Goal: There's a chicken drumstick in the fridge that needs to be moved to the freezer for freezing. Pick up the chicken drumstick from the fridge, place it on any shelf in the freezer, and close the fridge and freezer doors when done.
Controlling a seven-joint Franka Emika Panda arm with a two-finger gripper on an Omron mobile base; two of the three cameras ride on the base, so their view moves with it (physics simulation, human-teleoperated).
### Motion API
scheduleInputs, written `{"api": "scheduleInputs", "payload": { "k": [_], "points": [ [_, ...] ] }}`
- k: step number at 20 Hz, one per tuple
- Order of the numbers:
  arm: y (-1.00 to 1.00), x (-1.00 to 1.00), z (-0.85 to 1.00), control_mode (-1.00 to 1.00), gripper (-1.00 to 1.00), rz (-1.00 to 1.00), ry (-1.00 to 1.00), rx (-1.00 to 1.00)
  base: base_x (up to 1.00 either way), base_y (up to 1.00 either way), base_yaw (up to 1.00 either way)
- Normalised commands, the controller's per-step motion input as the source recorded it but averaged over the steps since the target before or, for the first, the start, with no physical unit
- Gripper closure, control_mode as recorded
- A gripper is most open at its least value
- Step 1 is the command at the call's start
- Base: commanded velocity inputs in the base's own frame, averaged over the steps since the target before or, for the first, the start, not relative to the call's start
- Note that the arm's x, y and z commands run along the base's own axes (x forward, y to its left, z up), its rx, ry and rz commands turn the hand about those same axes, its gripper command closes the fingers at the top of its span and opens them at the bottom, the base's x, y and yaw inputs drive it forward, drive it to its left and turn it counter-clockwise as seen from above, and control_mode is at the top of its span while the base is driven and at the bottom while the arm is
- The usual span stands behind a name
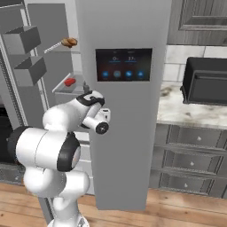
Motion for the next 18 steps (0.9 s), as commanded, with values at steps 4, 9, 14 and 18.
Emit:
{"api": "scheduleInputs", "payload": {
  "k": [4,9,14,18],
  "points": [
    [0.13,0.59,0.00,-1.00,-1.00,-0.11,0.00,0.00,0.00,0.00,0.00],
    [0.00,0.24,0.03,-1.00,-1.00,-0.09,0.00,0.00,0.00,0.00,0.00],
    [0.00,0.14,0.07,-1.00,-1.00,-0.05,0.00,0.00,0.00,0.00,0.00],
    [0.05,0.48,0.01,-1.00,-1.00,-0.08,0.05,0.00,0.00,0.00,0.00]
  ]
}}
